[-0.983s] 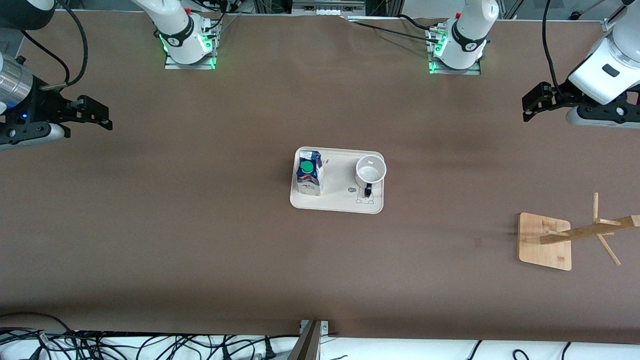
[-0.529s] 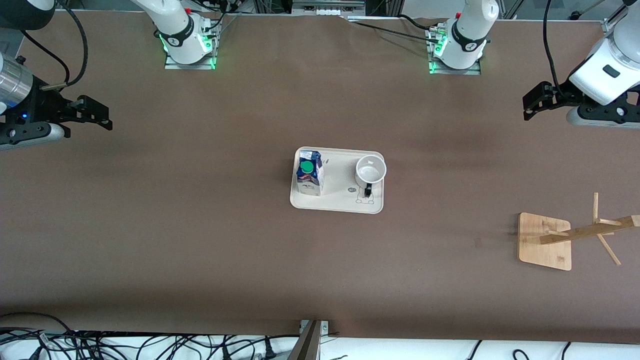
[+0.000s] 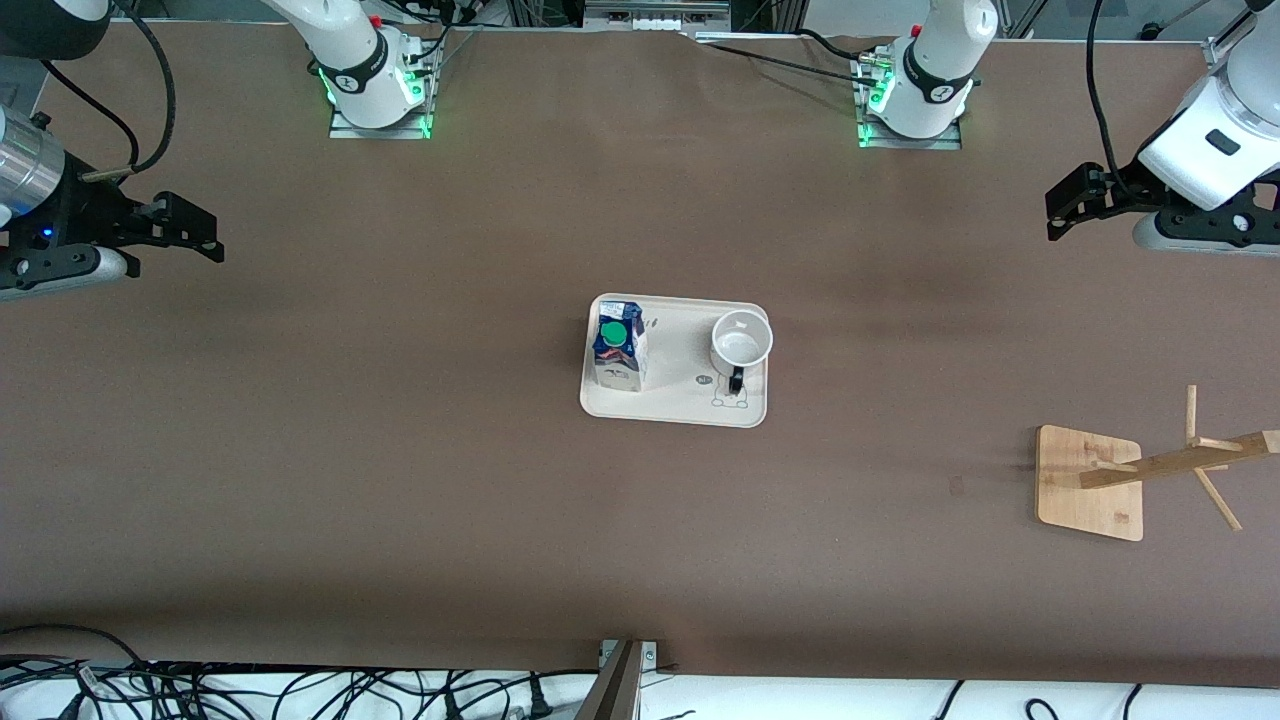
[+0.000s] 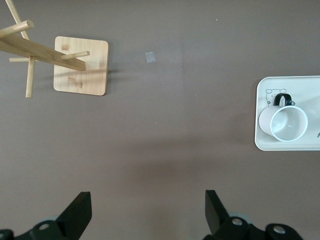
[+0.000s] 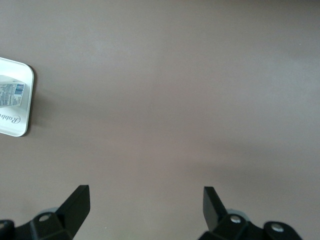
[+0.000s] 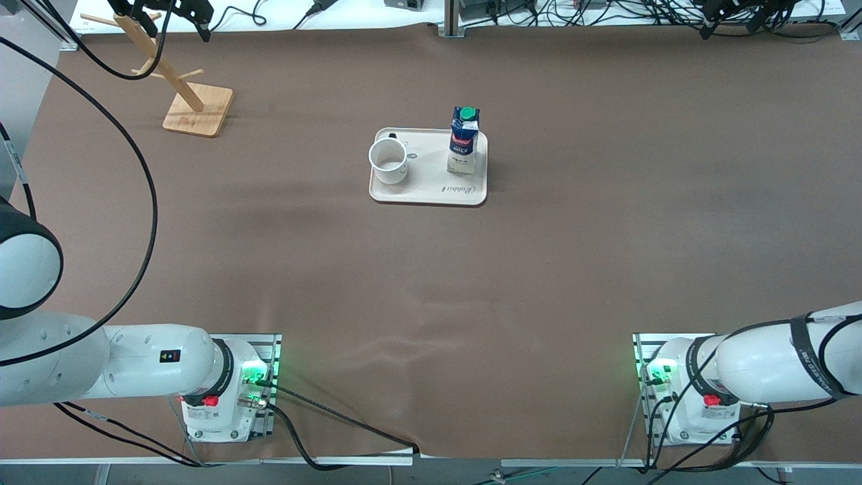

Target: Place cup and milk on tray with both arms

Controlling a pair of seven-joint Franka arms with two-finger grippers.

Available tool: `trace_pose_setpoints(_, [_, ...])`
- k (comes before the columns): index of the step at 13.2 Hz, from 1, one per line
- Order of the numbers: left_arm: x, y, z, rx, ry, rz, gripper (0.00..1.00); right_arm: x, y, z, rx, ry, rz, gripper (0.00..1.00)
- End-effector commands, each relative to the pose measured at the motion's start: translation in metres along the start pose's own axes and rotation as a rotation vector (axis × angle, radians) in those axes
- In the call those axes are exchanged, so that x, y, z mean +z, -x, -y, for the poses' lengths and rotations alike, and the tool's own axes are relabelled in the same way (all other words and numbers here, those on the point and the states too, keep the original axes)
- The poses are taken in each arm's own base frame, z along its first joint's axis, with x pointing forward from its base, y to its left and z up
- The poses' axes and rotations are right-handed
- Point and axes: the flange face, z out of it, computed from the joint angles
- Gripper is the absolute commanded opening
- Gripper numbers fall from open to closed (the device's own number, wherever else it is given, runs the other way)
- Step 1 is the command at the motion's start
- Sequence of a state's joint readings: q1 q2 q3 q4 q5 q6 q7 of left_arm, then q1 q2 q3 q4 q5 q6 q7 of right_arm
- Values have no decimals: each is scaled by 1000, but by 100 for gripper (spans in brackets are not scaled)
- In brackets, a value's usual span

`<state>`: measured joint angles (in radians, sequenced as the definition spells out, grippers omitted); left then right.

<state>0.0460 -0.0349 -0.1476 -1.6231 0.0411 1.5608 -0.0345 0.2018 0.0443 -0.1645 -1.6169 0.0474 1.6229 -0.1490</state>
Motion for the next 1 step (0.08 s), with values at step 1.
trace_pose_setpoints(1, [-7,-1,3,12,-13,6,100,-2,-7,22,-47,40,-5,100])
